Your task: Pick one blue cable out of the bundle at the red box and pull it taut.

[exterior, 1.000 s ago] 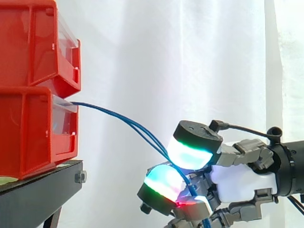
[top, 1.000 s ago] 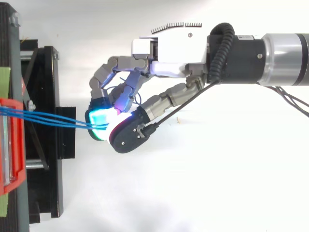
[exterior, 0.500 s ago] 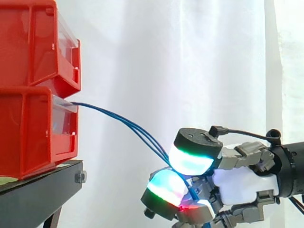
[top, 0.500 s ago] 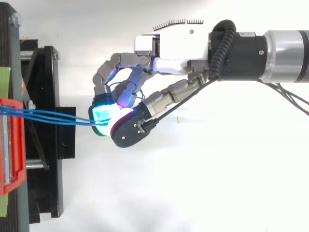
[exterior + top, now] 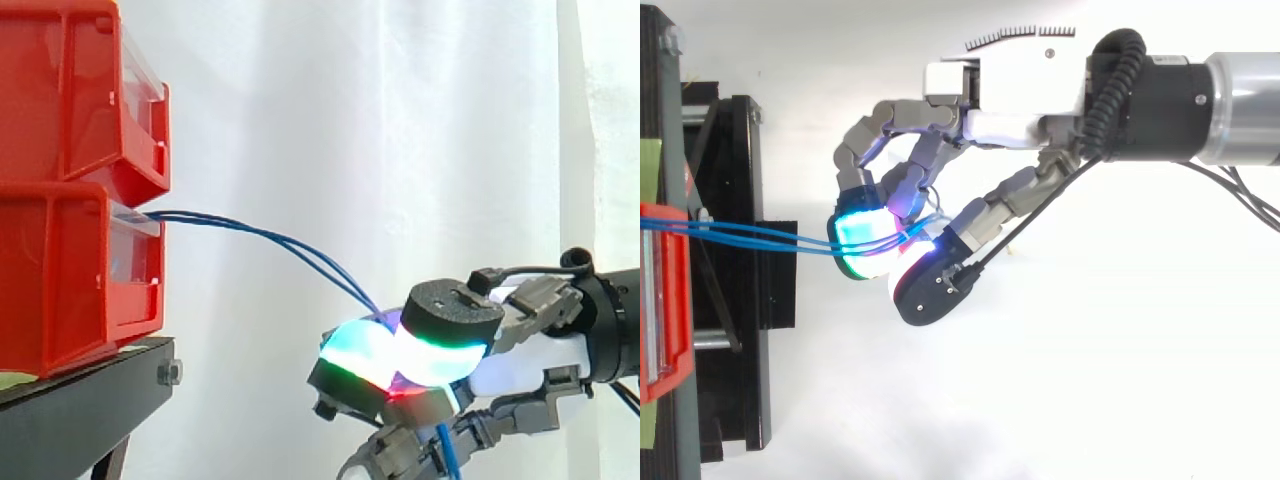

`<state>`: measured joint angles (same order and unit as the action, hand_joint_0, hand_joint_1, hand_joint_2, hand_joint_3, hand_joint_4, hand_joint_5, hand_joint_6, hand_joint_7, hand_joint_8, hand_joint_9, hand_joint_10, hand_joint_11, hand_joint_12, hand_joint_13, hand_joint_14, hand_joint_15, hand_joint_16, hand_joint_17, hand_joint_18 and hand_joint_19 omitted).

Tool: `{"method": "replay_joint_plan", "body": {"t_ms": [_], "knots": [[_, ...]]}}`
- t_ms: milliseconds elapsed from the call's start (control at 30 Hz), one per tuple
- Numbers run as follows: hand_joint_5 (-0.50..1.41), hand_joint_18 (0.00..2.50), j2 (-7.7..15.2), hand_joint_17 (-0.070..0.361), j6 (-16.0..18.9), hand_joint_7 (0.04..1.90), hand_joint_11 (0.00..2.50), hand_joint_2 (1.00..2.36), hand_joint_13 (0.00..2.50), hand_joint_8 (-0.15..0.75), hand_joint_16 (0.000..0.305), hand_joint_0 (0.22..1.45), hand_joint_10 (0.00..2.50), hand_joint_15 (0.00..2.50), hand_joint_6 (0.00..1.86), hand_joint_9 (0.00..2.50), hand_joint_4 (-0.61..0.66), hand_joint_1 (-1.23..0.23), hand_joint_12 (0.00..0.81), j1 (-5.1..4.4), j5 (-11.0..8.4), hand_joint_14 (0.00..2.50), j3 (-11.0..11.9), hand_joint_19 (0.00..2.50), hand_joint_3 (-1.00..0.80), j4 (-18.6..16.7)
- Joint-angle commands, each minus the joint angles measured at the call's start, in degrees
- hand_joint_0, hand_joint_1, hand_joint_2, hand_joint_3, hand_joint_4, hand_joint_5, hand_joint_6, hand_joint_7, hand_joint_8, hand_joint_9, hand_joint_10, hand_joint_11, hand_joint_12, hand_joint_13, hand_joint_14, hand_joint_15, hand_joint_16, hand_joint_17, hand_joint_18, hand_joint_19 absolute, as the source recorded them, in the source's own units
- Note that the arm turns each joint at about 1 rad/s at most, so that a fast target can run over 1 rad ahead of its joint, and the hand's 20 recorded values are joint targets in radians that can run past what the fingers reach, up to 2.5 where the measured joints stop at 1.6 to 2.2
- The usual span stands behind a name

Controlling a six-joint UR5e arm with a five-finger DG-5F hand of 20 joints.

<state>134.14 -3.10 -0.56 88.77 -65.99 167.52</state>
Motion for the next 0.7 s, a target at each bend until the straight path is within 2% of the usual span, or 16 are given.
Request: {"method": "replay_joint_plan", "body": {"t_ms": [0,100,267,367,500,567,667], "knots": [[-0.14,0.61,-1.07,0.109,-0.06,1.03,1.28,1.0,0.7,0.268,0.048,0.7,0.01,0.38,0.84,1.06,0.16,-0.95,0.338,-0.05,-0.09,0.02,0.08,0.32,-0.5,1.67],[-0.13,0.57,-1.16,0.114,-0.15,1.09,1.3,1.0,0.7,0.278,0.051,0.54,0.01,0.41,0.86,1.08,0.14,-0.92,0.346,-0.05,-0.09,0.02,0.08,0.36,-0.5,2.9],[-0.14,0.56,-1.25,0.135,-0.06,1.02,1.28,1.0,0.7,0.317,0.06,0.43,0.01,0.41,0.87,1.1,0.12,-0.78,0.386,-0.14,-0.17,0.02,0.16,0.37,-0.5,2.9],[-0.14,0.55,-1.25,0.136,-0.06,1.01,1.28,1.0,0.7,0.32,0.06,0.43,0.01,0.42,0.87,1.11,0.11,-0.72,0.387,-0.05,-0.17,0.02,0.43,0.37,-0.5,3.17],[-0.14,0.5,-1.25,0.122,-0.15,1.05,1.3,1.0,0.68,0.285,0.054,0.51,0.01,0.43,0.87,1.09,0.08,-0.65,0.36,-0.05,-0.17,0.02,1.57,0.41,-0.5,5.1],[-0.15,0.48,-1.25,0.117,-0.15,1.08,1.3,1.0,0.67,0.271,0.052,0.55,0.01,0.43,0.87,1.09,0.08,-0.66,0.349,-0.05,-0.17,0.02,1.75,0.42,-0.5,5.54],[-0.15,0.48,-1.25,0.113,-0.15,1.09,1.32,1.01,0.68,0.258,0.05,0.6,0.01,0.44,0.87,1.09,0.06,-0.69,0.342,-0.05,-0.17,0.02,2.01,0.42,-0.39,6.24]]}}
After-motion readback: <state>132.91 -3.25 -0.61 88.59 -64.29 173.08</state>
